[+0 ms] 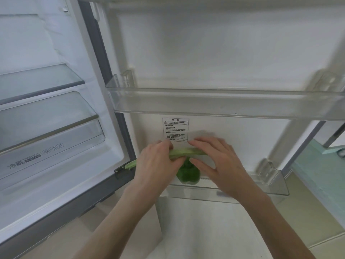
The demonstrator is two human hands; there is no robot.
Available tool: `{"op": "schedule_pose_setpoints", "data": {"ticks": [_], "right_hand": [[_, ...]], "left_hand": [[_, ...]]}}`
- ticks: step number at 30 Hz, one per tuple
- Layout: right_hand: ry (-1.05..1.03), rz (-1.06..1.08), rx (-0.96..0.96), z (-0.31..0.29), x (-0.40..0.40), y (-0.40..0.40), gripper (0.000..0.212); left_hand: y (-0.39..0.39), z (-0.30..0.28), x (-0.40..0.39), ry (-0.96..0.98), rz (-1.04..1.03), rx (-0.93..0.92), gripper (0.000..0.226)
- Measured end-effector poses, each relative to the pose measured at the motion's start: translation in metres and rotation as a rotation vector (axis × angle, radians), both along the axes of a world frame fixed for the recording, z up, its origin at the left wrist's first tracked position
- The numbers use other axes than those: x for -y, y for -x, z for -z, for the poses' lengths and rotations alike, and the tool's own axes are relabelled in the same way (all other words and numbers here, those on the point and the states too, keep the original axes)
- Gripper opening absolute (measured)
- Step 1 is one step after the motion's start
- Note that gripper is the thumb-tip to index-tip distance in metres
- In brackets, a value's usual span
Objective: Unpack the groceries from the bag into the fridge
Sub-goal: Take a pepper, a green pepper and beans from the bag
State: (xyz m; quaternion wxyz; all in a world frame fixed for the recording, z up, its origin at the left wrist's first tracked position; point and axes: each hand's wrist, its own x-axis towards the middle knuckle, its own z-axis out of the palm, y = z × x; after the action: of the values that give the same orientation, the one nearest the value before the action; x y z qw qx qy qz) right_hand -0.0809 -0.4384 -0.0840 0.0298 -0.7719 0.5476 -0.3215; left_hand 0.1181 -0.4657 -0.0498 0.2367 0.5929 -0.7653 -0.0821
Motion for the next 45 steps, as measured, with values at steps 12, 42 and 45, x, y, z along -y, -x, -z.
{"op": "schedule_pose_setpoints", "data": {"ticks": [12, 42, 45], "right_hand": [[-0.118, 0.026, 0.084, 0.011, -0.012, 0.077, 0.028], [-0.25, 0.179, 0.035, 0.022, -0.03, 0.064, 0.047], [-0.197, 0.225, 0.07, 0.015, -0.047, 0.047, 0.053]], "left_hand": [[-0.004, 0.012, 0.023, -0.005, 0.36, -0.069, 0.022], [-0.008, 0.034, -0.005, 0.097, 0.214, -0.11, 0.041], [-0.013, 0.032, -0.01, 0.147, 0.265, -0.057, 0.045]]}}
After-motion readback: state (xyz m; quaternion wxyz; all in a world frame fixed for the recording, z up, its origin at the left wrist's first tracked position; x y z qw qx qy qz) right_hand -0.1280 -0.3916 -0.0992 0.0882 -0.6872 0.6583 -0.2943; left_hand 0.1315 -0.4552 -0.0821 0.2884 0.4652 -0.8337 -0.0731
